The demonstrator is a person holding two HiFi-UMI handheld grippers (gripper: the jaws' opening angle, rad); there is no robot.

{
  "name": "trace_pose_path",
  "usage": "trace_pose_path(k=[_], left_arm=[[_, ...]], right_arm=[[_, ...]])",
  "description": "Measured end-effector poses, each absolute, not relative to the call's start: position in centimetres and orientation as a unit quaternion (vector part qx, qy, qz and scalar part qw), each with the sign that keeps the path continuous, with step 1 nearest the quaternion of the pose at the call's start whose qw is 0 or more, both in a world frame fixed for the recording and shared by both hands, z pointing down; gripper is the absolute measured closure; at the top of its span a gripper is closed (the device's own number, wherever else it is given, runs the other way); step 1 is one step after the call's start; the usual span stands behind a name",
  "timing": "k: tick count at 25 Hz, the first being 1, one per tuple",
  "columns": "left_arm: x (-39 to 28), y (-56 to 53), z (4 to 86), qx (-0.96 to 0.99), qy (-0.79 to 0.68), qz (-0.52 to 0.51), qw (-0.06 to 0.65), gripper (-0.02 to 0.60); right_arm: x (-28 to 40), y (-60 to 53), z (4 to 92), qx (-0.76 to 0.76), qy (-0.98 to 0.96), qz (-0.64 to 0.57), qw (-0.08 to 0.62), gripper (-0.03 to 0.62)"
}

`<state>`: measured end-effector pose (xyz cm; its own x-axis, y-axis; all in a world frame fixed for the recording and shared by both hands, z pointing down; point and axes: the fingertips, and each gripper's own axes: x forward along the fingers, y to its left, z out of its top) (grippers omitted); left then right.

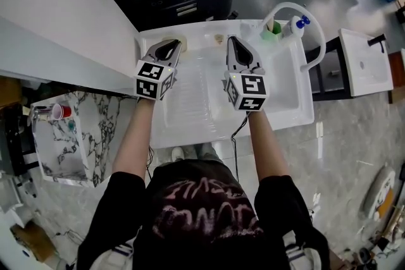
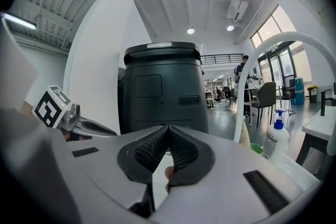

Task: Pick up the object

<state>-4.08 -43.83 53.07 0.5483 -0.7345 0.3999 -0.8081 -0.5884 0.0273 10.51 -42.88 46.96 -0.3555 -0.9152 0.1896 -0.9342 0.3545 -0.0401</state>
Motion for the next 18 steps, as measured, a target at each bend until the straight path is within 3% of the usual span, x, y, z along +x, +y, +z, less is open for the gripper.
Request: trace_pose_path(k=[1, 3, 10, 18], left_arm=[[-3.8, -43.9, 53.4, 0.874, -0.438, 0.179, 0.107, 0.558], [-3.2, -44.2, 54.4, 0.876, -0.430, 0.189, 0.109, 0.479], [-2.1, -45.0, 59.0, 0.873, -0.395, 0.264, 0.105, 0.375], [-2.2, -46.1, 65.8, 0.853, -0.345, 0.378, 0.100, 0.347]], right_arm=[[10.7, -42.9, 47.0, 0.564, -0.820, 0.071, 0.068, 0.579], [11.0, -43.1, 47.2, 0.565, -0.819, 0.072, 0.069, 0.579], [11.9, -43.6, 47.6, 0.568, -0.817, 0.072, 0.078, 0.579], [12.4, -44.1, 48.2, 0.568, -0.815, 0.080, 0.083, 0.579]])
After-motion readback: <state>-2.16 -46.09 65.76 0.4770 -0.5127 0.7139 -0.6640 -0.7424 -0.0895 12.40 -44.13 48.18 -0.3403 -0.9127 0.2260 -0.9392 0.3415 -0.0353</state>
